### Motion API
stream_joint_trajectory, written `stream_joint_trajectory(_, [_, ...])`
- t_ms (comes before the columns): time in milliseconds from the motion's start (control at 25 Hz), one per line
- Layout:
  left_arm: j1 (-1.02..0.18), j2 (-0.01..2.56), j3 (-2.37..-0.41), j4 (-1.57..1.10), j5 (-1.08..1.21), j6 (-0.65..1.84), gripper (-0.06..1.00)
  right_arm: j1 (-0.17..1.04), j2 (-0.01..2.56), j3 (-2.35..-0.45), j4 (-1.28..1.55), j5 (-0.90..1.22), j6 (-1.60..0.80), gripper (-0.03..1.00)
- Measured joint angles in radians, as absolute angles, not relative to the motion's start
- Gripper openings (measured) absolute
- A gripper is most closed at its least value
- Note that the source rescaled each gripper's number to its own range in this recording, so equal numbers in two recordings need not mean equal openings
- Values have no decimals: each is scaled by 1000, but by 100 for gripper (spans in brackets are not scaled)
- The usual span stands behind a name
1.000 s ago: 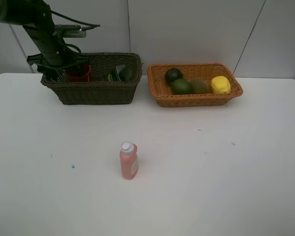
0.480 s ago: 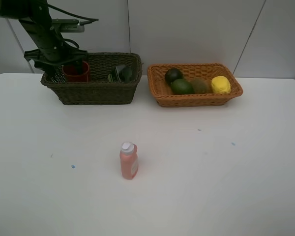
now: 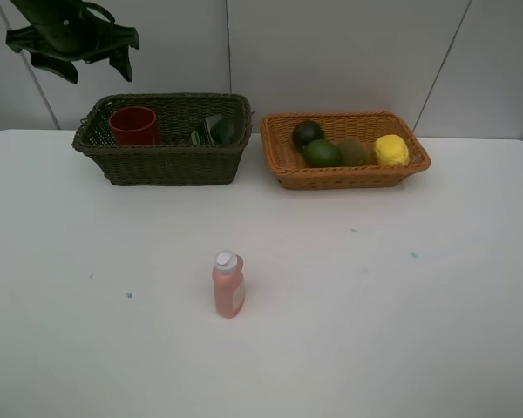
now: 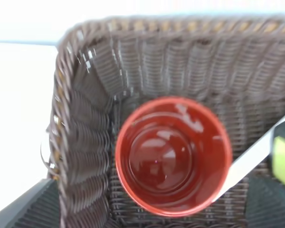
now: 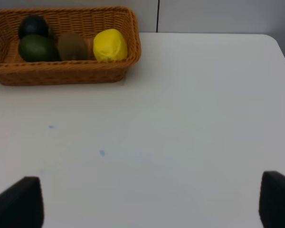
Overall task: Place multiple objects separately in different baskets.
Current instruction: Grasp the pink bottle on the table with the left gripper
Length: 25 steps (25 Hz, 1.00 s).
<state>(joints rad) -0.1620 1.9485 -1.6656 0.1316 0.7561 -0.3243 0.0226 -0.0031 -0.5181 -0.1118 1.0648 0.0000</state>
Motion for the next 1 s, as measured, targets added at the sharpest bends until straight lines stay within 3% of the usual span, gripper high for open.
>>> stream_joint_trajectory(360, [-250, 1743, -1666, 163, 878, -319, 100, 23, -3, -518, -112, 1065, 0, 99])
stream_joint_trajectory(1000, [-593, 1635, -1666, 181, 1206, -367, 100, 23, -3, -518, -112, 1065, 0, 99])
